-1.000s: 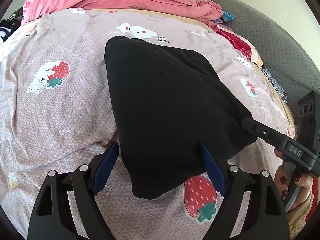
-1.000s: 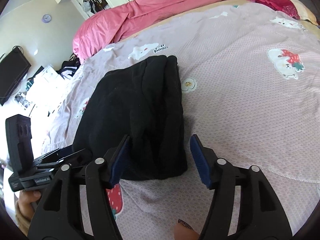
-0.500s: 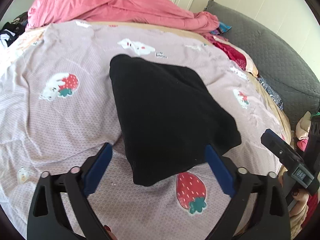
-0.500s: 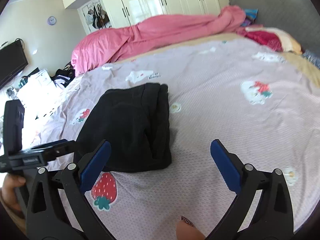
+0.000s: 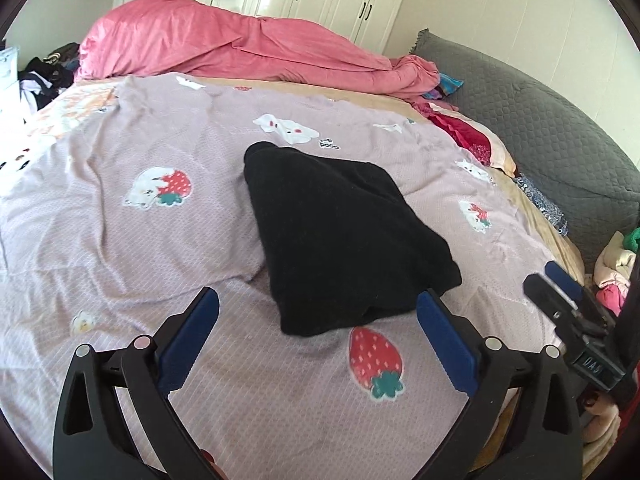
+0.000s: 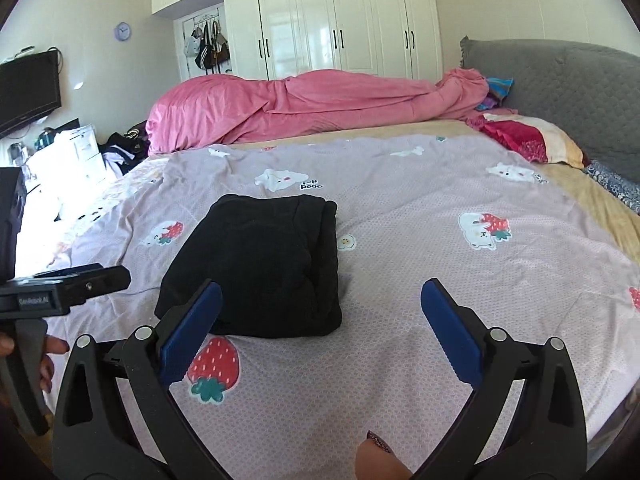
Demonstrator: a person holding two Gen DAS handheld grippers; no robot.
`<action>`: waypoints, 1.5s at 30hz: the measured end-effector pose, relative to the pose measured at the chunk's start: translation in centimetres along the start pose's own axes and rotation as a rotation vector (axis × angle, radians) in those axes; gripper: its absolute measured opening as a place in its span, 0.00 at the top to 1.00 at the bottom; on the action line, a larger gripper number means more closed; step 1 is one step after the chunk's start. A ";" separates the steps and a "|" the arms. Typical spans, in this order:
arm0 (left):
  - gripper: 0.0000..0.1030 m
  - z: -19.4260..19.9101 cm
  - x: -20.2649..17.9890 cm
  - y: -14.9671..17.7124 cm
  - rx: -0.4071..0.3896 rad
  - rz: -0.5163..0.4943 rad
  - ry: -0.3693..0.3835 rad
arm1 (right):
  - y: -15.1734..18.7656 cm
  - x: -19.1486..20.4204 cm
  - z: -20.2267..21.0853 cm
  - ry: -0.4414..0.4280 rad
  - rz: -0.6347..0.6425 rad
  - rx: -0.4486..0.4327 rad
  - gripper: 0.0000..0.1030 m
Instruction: Fold small clothes
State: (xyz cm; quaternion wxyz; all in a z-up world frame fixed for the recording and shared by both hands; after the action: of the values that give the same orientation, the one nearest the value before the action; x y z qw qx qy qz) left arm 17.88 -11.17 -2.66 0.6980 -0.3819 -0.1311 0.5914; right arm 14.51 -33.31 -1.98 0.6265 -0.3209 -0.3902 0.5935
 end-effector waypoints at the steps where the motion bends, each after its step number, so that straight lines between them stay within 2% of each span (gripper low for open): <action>1: 0.04 0.4 0.1 0.4 -0.008 -0.005 -0.007 | 0.0 0.2 0.3 0.001 0.003 -0.004 0.09; 7: 0.04 1.5 0.8 2.1 -0.034 -0.019 -0.054 | 0.9 0.7 1.6 0.009 -0.010 0.000 0.09; 13: 0.04 2.2 1.9 3.8 -0.047 0.000 -0.064 | 2.8 1.5 2.1 0.012 0.003 0.027 0.09; 26: 0.04 1.4 3.9 6.5 -0.014 0.038 -0.108 | 7.3 2.4 0.3 0.034 0.016 0.126 0.09; 45: 0.04 1.1 3.6 7.0 0.009 0.025 -0.140 | 7.2 2.4 0.3 0.036 0.002 0.125 0.09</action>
State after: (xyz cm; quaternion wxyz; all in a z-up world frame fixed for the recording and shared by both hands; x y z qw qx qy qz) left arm 13.06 -7.38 -7.73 0.6814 -0.3379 -0.1720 0.6260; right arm 10.66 -30.30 -7.79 0.6516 -0.2921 -0.3405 0.6117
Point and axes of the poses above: each gripper's, at about its wrist camera, not at the fingertips, and z roughly against the way its jaws point, x to its left, y to its underside, the point moved 9 cm from there along -z, roughly the way its jaws point, and after that the axes turned 2 degrees about z, right-handed, at the moved point
